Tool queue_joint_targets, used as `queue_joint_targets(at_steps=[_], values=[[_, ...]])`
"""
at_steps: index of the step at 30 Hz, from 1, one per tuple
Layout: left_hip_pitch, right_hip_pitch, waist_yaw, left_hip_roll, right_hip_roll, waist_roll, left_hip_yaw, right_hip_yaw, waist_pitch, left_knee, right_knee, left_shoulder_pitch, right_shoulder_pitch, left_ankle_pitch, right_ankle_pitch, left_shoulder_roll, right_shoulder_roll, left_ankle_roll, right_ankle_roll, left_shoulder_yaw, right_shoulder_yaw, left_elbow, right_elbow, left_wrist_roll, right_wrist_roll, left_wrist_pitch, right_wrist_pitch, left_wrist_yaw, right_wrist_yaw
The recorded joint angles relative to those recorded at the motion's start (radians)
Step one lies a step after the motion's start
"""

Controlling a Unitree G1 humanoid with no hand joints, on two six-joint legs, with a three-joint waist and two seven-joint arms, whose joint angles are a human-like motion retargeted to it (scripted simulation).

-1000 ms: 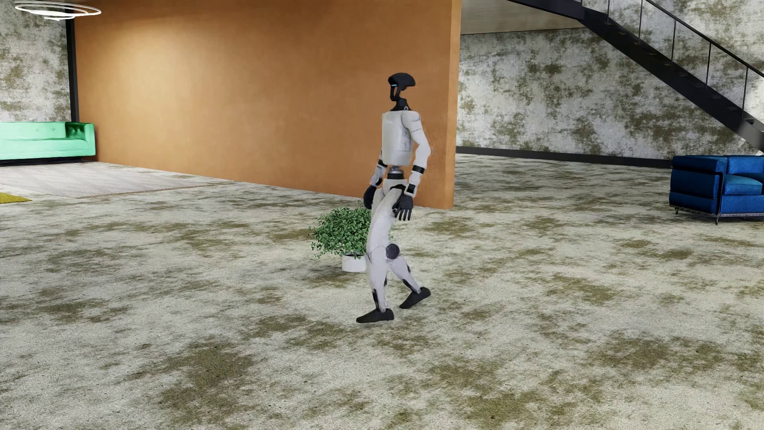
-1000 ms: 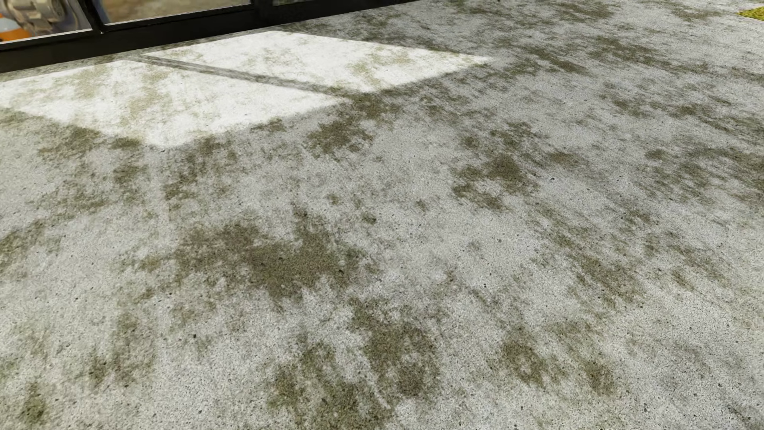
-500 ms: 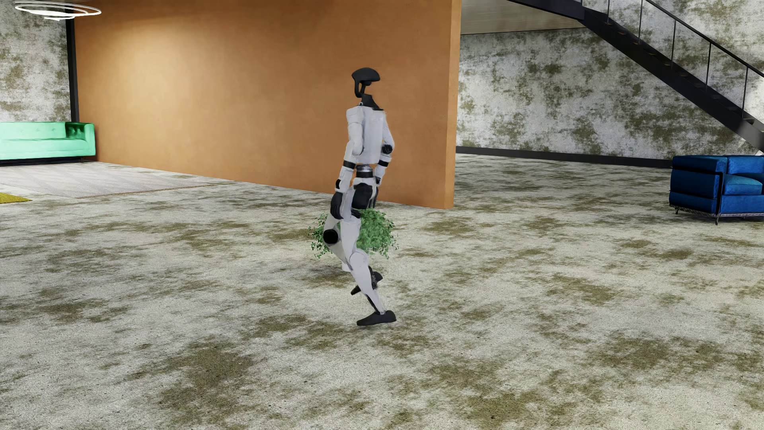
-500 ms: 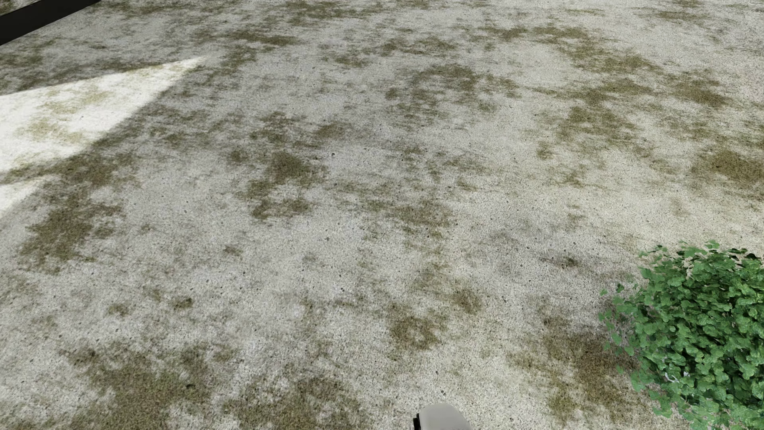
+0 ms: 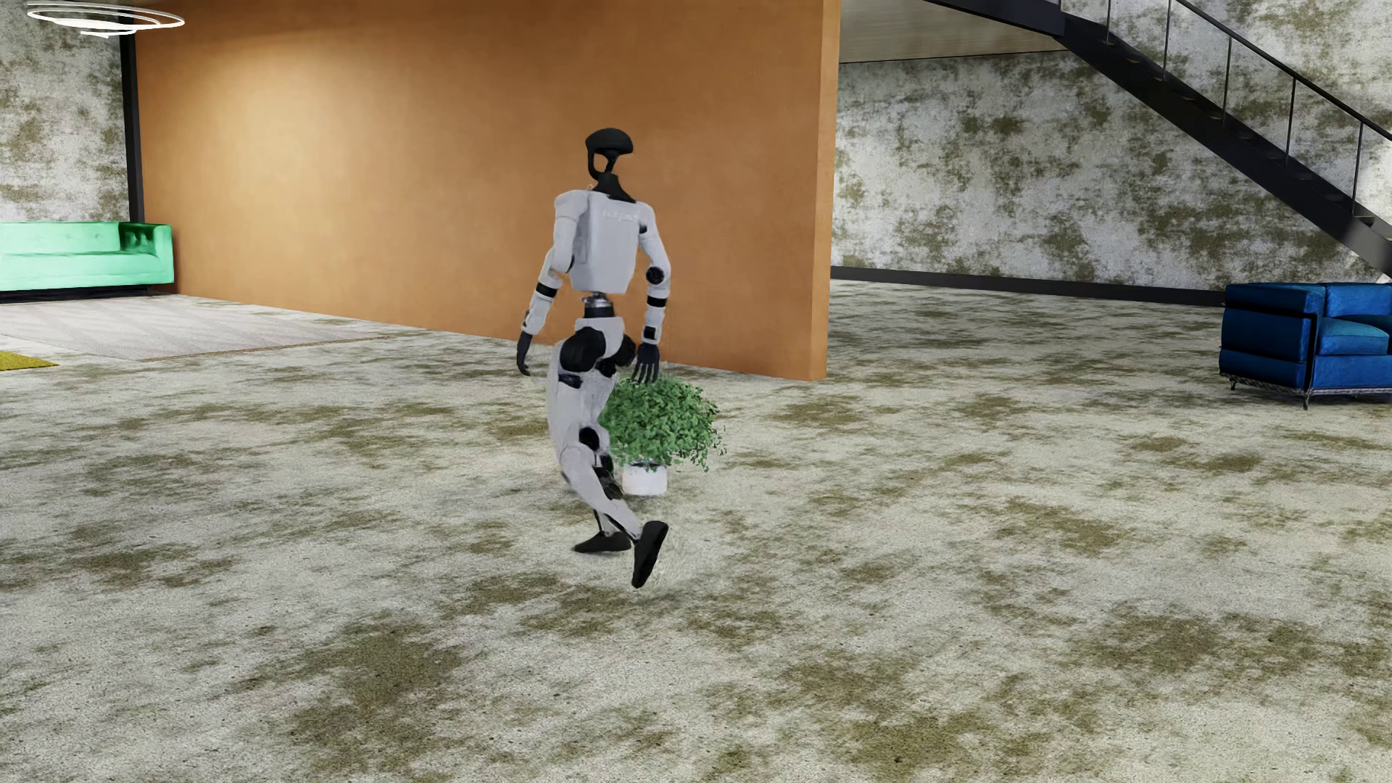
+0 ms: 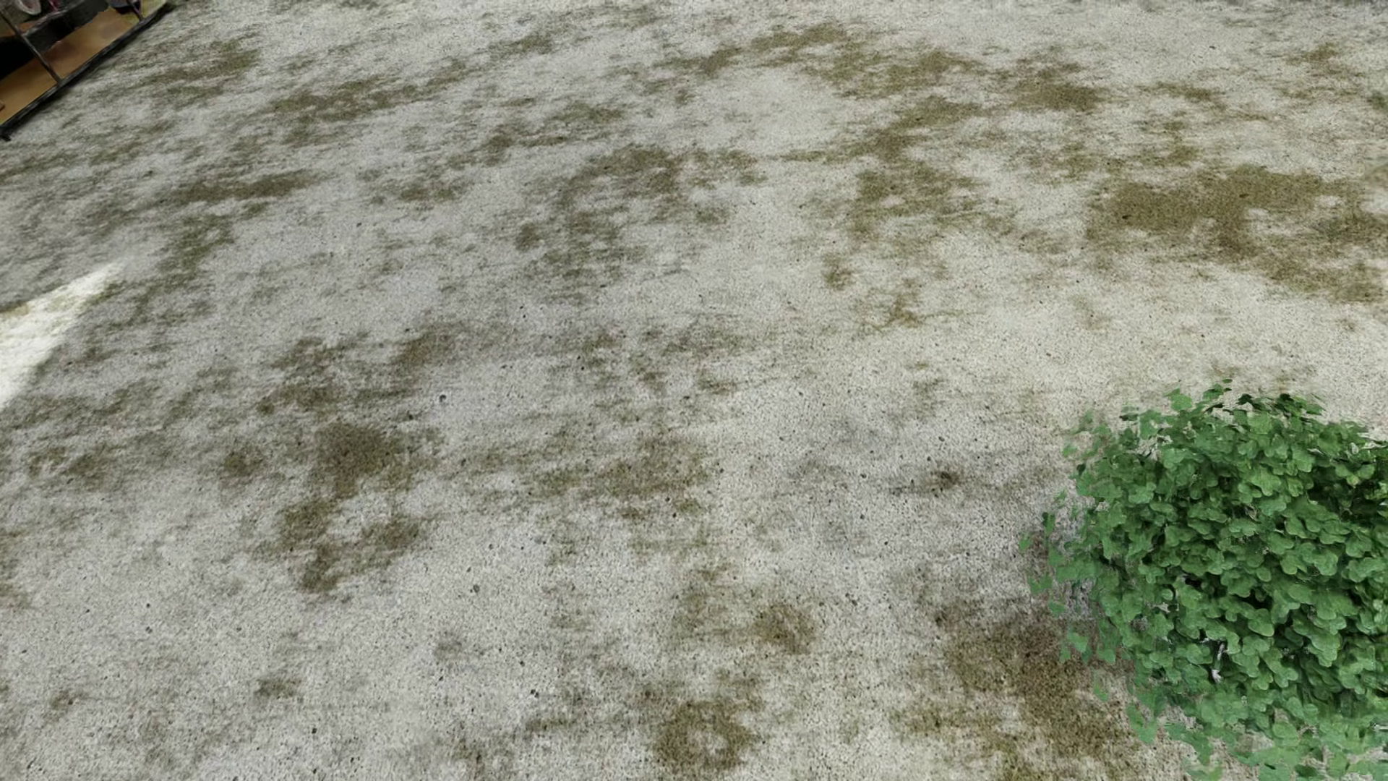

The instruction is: Go around plant

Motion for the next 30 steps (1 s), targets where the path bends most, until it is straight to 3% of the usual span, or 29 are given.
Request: queue_joint_targets(at_steps=[3,5,7,8,14,18,20,22,24,28,30], values=[[-0.154,0.119,0.031,0.017,0.019,-0.028,0.000,0.000,0.031,0.277,-0.002,-0.017,-0.025,-0.169,-0.063,0.018,-0.013,0.000,0.000,-0.007,-0.032,-0.026,-0.135,0.000,0.000,0.000,0.000,0.000,0.000],[-0.247,0.187,0.083,-0.003,0.026,-0.057,0.000,0.000,0.054,0.295,-0.011,-0.042,-0.063,-0.143,-0.087,0.032,-0.014,0.000,0.000,0.005,-0.052,-0.007,-0.170,0.000,0.000,0.000,0.000,0.000,0.000],[-0.330,0.247,0.151,-0.034,0.028,-0.083,0.000,0.000,0.067,0.207,-0.020,-0.051,-0.094,-0.037,-0.111,0.051,-0.020,0.000,0.000,0.009,-0.057,-0.011,-0.185,0.000,0.000,0.000,0.000,0.000,0.000],[-0.369,0.271,0.183,-0.046,0.029,-0.093,0.000,0.000,0.071,0.150,-0.021,-0.048,-0.104,-0.035,-0.127,0.062,-0.025,0.000,0.000,0.008,-0.058,-0.020,-0.194,0.000,0.000,0.000,0.000,0.000,0.000],[-0.466,0.430,0.294,-0.048,0.020,-0.126,0.000,0.000,0.083,-0.297,-0.017,0.003,-0.101,-0.281,-0.262,0.061,-0.022,0.000,0.000,0.017,-0.035,0.061,-0.171,0.000,0.000,0.000,0.000,0.000,0.000],[-0.482,0.502,0.314,-0.025,0.017,-0.120,0.000,0.000,0.047,-0.433,-0.001,0.071,-0.043,-0.466,-0.365,0.030,0.002,0.000,0.000,-0.003,0.018,0.138,-0.102,0.000,0.000,0.000,0.000,0.000,0.000],[-0.490,0.559,0.327,-0.034,-0.004,-0.114,0.000,0.000,0.021,-0.418,-0.015,0.108,0.006,-0.375,-0.408,0.011,0.011,0.000,0.000,-0.018,0.046,0.162,-0.054,0.000,0.000,0.000,0.000,0.000,0.000],[-0.553,0.606,0.319,-0.054,-0.039,-0.115,0.000,0.000,-0.013,-0.330,-0.034,0.133,0.053,-0.145,-0.406,-0.005,0.024,0.000,0.000,-0.032,0.060,0.174,-0.008,0.000,0.000,0.000,0.000,0.000,0.000],[-0.603,0.649,0.297,-0.091,-0.082,-0.138,0.000,0.000,-0.011,-0.192,-0.029,0.127,0.092,-0.103,-0.294,-0.010,0.050,0.000,0.000,-0.030,0.034,0.178,0.028,0.000,0.000,0.000,0.000,0.000,0.000],[-0.533,0.506,0.307,-0.112,-0.139,-0.134,0.000,0.000,-0.024,-0.176,0.177,0.082,0.079,-0.201,0.246,0.004,0.055,0.000,0.000,0.036,0.045,0.107,0.043,0.000,0.000,0.000,0.000,0.000,0.000],[-0.469,0.380,0.275,-0.136,-0.145,-0.126,0.000,0.000,-0.007,-0.212,0.369,0.042,0.032,-0.233,0.369,0.034,0.044,0.000,0.000,0.069,-0.020,0.059,-0.006,0.000,0.000,0.000,0.000,0.000,0.000]])
